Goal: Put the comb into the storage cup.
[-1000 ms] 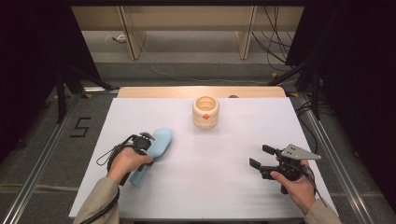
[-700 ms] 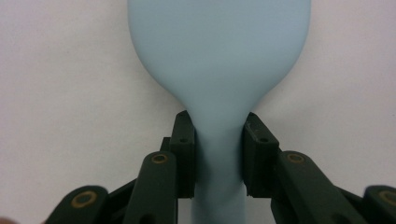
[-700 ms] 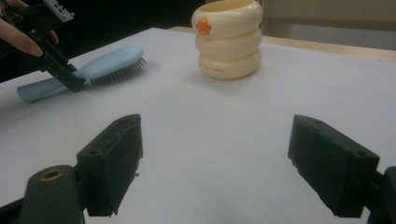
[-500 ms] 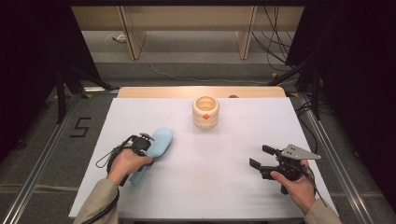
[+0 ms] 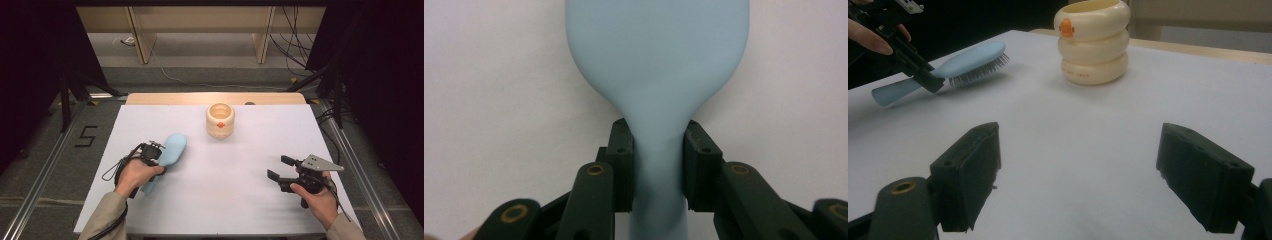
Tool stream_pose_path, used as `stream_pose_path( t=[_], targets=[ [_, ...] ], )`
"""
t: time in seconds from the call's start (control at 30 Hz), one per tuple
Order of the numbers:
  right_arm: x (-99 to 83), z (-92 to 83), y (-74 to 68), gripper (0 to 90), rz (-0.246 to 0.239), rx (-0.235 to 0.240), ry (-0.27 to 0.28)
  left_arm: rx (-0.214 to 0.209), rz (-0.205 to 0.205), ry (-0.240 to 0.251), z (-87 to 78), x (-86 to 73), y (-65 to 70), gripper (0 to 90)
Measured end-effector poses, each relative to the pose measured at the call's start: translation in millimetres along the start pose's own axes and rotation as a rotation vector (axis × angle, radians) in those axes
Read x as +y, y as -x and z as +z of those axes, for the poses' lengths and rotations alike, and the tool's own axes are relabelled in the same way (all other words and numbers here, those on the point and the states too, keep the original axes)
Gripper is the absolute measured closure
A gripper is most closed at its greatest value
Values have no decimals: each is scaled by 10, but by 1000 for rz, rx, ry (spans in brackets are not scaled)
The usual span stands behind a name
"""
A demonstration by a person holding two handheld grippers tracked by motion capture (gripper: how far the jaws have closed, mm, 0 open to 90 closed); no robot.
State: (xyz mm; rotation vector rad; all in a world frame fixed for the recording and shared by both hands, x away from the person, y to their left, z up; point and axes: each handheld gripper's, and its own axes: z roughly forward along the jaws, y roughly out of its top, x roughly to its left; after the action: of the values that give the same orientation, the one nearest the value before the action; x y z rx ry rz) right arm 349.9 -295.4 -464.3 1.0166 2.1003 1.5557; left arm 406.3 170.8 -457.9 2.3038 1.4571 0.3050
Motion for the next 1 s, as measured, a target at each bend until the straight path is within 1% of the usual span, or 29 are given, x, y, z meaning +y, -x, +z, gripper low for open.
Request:
stream_pose_path(
  t=[0.13,0.2,0.3,0.33,0.57,0.67,0.8,0.83,0.93,1.0],
  targets=[
    [0,1,0,187,0,1,0,7,-3,52,-36,11,-5,695],
    [1,0,0,186,0,1,0,3,-8,85,-53,19,-6,695],
    [0,0,-1,187,0,2,1,2,-29,138,-73,33,-1,695],
    [1,-1,-1,187,0,3,1,3,-26,150,-80,37,-2,695],
    [0,-1,-2,187,0,3,1,3,-54,239,-132,53,-6,695],
    [0,-2,-1,187,1,3,1,-13,-77,283,-154,61,-16,695],
    [0,-1,-2,187,0,3,0,-24,-87,329,-174,64,-26,695],
    [1,-1,-3,187,-1,3,0,-33,-97,346,-180,66,-23,695],
    [-1,0,-2,187,-1,4,-1,-47,-111,380,-197,71,-19,695],
    [0,-1,-3,187,-1,4,-1,-54,-110,402,-207,75,-15,695]
  ],
)
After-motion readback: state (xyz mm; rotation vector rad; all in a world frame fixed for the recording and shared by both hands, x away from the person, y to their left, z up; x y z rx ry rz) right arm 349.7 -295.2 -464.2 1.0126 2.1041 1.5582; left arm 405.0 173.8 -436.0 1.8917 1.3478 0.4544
